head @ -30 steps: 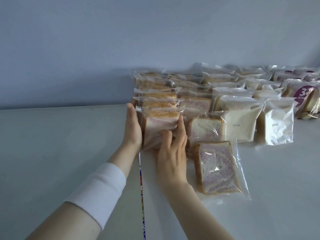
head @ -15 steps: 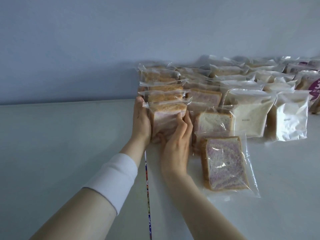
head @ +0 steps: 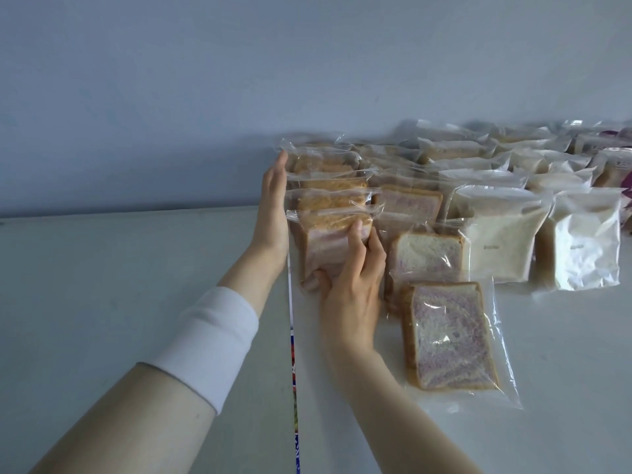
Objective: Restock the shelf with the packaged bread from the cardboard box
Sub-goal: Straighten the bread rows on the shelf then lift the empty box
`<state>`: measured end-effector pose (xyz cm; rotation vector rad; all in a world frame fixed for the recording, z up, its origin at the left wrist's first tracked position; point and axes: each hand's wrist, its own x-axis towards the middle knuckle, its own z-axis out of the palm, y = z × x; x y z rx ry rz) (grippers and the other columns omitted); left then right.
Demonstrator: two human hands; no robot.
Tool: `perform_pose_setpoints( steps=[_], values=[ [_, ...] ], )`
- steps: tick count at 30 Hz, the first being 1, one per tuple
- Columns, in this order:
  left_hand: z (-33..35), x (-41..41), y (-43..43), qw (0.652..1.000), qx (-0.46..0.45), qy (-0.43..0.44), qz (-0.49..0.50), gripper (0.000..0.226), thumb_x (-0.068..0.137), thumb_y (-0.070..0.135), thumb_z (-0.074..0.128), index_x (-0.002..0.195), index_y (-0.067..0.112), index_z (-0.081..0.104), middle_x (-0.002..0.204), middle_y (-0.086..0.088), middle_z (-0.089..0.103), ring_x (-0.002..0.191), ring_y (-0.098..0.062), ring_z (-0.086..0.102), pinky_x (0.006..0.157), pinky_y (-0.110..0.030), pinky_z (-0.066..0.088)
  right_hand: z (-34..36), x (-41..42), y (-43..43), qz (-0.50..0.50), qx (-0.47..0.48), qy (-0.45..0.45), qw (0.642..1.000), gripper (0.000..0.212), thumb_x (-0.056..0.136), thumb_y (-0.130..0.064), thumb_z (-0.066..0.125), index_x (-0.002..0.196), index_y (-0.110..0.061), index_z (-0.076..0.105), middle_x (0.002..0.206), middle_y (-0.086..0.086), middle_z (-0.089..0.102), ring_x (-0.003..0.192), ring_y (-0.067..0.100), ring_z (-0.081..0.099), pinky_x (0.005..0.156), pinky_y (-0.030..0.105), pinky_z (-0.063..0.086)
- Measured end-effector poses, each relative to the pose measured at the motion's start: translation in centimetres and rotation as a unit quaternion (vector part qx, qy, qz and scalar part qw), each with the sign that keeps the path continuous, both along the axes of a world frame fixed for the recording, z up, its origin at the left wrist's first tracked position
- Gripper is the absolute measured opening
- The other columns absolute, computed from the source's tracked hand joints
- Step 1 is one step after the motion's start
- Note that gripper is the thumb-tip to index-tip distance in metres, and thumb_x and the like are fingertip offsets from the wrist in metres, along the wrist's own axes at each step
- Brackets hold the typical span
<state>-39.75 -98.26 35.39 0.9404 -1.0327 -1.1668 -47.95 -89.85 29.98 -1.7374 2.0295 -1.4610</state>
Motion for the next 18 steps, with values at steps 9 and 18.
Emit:
perform_pose_setpoints(
  steps=[9, 18],
  values=[
    [2.8, 1.7, -2.4, 0.935, -0.054, -0.348, -0.049, 0.054, 0.098, 0.047, 0.017, 0.134, 0.022, 0.047, 0.146, 0.009, 0.041, 0.136, -0.001, 0.027, 0.103, -0.013, 0.017, 0.6, -0.2, 0.7, 0.01, 0.034, 0.047, 0.998, 0.08, 0.073, 0.003, 0.071, 0.142, -0.008, 0.031, 0.145, 0.024, 0.031, 0.136, 0.036, 0.033, 0.084, 0.038, 0.051],
    [2.8, 2.5, -2.4, 0.848, -0.099, -0.517, -0.06, 0.051, 0.1, 0.041, 0.019, 0.136, 0.017, 0.045, 0.156, 0.002, 0.019, 0.146, -0.013, 0.0, 0.117, -0.036, -0.003, 0.9, 0.0, 1.1, 0.001, 0.042, 0.054, 0.998, 0.079, 0.072, 0.002, 0.072, 0.141, -0.006, 0.034, 0.147, 0.028, 0.026, 0.136, 0.041, 0.031, 0.079, 0.039, 0.054]
  ],
)
